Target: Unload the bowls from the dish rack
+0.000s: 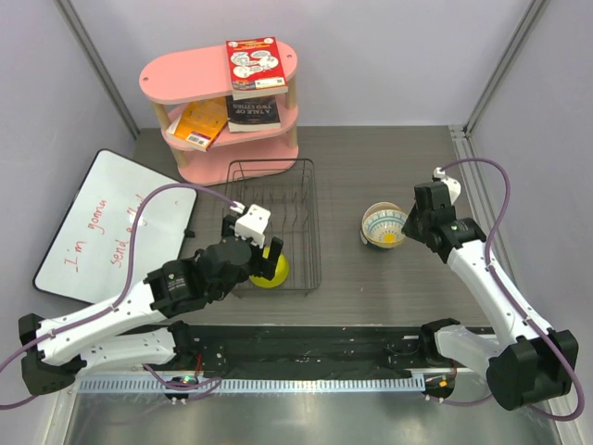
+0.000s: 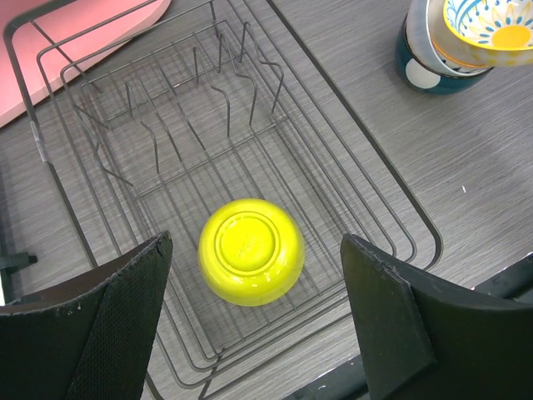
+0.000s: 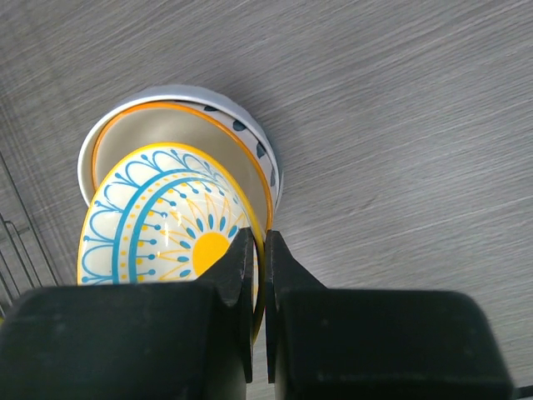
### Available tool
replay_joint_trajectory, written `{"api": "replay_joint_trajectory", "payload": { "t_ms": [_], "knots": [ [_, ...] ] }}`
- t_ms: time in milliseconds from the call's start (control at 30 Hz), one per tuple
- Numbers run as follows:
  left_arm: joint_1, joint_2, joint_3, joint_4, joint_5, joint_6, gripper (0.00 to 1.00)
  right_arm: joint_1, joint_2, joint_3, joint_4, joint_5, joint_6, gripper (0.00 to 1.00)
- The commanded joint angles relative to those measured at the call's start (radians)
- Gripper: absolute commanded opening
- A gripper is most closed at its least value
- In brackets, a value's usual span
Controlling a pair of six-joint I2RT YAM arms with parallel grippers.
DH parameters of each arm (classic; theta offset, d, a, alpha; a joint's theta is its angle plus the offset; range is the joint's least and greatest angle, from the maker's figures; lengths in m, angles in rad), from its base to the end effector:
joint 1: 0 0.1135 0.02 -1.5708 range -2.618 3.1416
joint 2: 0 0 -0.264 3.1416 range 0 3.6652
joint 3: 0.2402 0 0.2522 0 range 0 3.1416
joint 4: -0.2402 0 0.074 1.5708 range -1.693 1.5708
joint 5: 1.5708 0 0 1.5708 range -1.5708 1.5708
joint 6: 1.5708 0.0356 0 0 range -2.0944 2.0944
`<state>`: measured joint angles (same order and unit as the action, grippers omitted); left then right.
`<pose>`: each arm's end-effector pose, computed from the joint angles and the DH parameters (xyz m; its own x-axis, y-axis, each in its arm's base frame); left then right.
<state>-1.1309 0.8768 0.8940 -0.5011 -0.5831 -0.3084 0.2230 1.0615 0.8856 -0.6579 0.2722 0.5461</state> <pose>0.0973 -0.1607 0.3324 -0.3550 0.1593 -0.9212 0.4618 0.8867 -0.0246 0.2125 0.0384 0.2800 -0.6362 0.3687 -0.6777 0.3436 0.9219 0.1789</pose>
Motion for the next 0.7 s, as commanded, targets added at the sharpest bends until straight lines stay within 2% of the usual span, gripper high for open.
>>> {"api": "replay_joint_trajectory", "payload": {
  "t_ms": [0,300,667],
  "knots": [
    [0.005,-0.010,0.000,0.042,-0.012,-0.017,0.82,-0.010,-0.023,-0.016,0.092,0.059,0.009,0.01],
    [0.005,0.022,0.005,0.045,0.006,-0.018,0.82,-0.011,-0.006,0.018,0.147,0.079,-0.008,0.01],
    [0.005,0.045,0.014,0.042,0.012,-0.011,0.82,-0.013,0.009,-0.031,0.244,0.041,0.031,0.01]
  ]
}}
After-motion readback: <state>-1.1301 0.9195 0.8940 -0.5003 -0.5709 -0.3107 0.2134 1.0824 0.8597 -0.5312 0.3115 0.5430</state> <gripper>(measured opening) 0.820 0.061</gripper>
